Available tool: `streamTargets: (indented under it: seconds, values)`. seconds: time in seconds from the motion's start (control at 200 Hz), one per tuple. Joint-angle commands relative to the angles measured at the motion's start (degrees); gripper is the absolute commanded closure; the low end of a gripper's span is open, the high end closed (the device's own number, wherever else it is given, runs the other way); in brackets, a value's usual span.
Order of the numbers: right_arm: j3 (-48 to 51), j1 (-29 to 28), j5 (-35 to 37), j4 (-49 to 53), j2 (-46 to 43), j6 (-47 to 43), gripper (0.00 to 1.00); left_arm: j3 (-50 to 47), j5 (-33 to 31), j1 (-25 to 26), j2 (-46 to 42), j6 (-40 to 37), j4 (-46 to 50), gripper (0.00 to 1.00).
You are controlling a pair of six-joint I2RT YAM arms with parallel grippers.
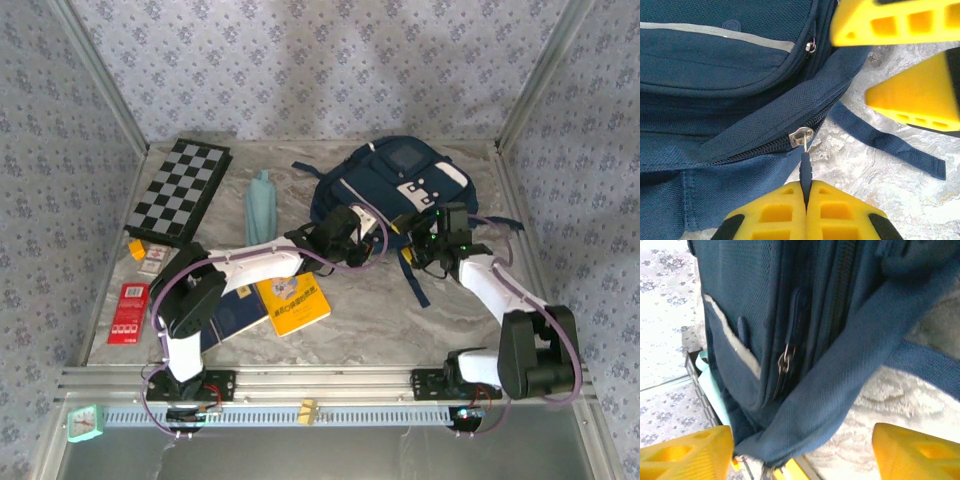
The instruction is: Pack the student bag
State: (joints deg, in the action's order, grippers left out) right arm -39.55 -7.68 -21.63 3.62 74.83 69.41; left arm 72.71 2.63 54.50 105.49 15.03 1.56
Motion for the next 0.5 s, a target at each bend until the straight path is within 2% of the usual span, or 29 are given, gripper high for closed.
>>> streamTargets:
  seconds: [0.0,0.18,0.295,0.35,0.42,0.495]
  values:
    - [-1.3,-0.8,5.7,-6.1,2.8,3.7,0.35,3.5,1.7,0.5,-0.1,-0.7,-0.7,1.00]
    - [-4.1,-1.6,4.6,-9.4,10.2,3.2,0.53,3.6,2.0,0.5,-0.2,-1.5,-0.3,1.00]
    - [-6.0,-2.0,3.9,-7.4,11.8,0.6,0.65,3.8,1.4,0.5,-0.4,-2.7,1.5,1.00]
    - [-6.9,-2.0,4.1,-4.7,11.4,-2.3,0.74,3.3,-0.3,0.5,-0.9,-3.2,2.5,1.00]
    - [-8.1,-1.5,3.6,-0.5,10.9,-6.8,0.90,1.9,-2.1,0.3,-2.0,-4.1,3.0,1.00]
    - [-8.4,-0.1,1.9,1.9,10.6,-10.1,0.99,0.0,-3.7,-0.3,-3.2,-4.4,3.0,1.00]
